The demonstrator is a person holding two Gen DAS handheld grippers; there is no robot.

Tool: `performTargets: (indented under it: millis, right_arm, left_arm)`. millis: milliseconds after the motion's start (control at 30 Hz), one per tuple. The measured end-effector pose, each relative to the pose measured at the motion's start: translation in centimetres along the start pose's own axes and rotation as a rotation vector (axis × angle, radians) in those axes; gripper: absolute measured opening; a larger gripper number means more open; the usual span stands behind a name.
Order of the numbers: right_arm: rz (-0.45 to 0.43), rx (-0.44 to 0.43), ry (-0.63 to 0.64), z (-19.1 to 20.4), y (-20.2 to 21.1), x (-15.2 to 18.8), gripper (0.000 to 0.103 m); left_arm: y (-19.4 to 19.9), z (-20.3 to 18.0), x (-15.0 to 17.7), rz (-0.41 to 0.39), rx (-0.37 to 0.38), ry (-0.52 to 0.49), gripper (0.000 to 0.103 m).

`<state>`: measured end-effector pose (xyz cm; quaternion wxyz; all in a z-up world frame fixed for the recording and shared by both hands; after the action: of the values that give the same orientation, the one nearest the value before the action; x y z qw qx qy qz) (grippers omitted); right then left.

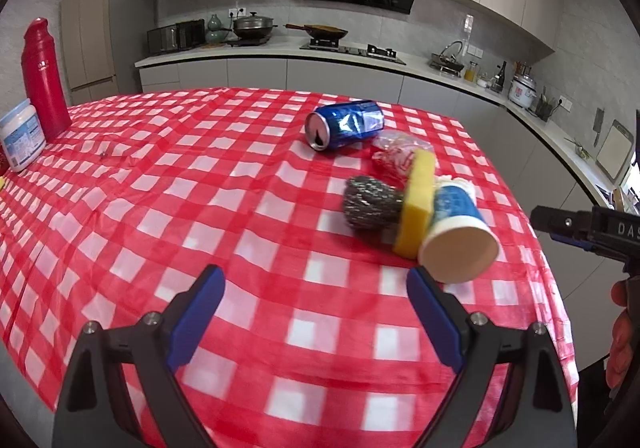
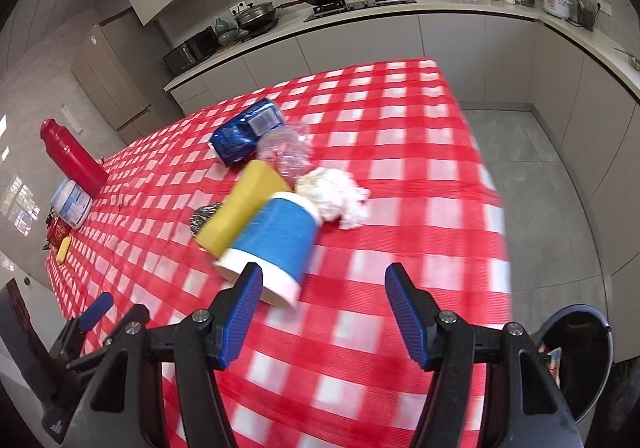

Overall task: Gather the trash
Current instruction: 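Move both tools back over the table toward the cup and scrubber, then grasp the blue cup with right tool while left tool grasps steel scrubber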

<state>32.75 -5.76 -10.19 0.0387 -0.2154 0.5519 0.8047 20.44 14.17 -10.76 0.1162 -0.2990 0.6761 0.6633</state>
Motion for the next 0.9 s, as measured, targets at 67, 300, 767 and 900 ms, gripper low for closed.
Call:
performTargets:
  millis: [67, 300, 767, 900]
  right_arm:
    - [0.000, 0.000, -0.006, 0.8, -0.4, -0.3, 0.066]
    - [0.015, 0.008, -0.039, 2.7, -2.0, -1.3, 0.065]
    - [0.047, 0.038, -0.091, 3.2, -4.2, -2.6, 0.055]
    - [0.069, 0.042, -0.107, 3.0, -5.1, -2.9, 0.054]
  left_arm:
    - [-0.3, 0.4, -0.3, 0.004, 0.010, -0.014, 0.093]
    - [-1.6, 2.0, -1.5, 0.018, 0.055, -0.046, 0.093]
    - [-3.2, 3.0, -3.0, 0.040, 0.078, -0.092, 0.093]
    - [-3.7, 3.0, -3.2, 0.048, 0.085, -0.098, 0.093]
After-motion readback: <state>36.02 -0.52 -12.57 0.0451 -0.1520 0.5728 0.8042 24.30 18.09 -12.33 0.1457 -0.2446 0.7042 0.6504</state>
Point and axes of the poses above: each gripper's, at about its wrist camera, not at the fingertips, and y roughly against the way its jaws point, z to its left, x to its underside, the point moved 6 cm from there along -y, roughly the way its jaws point, and after that the axes turned 13 degrees about z, right-handed, at the moved point
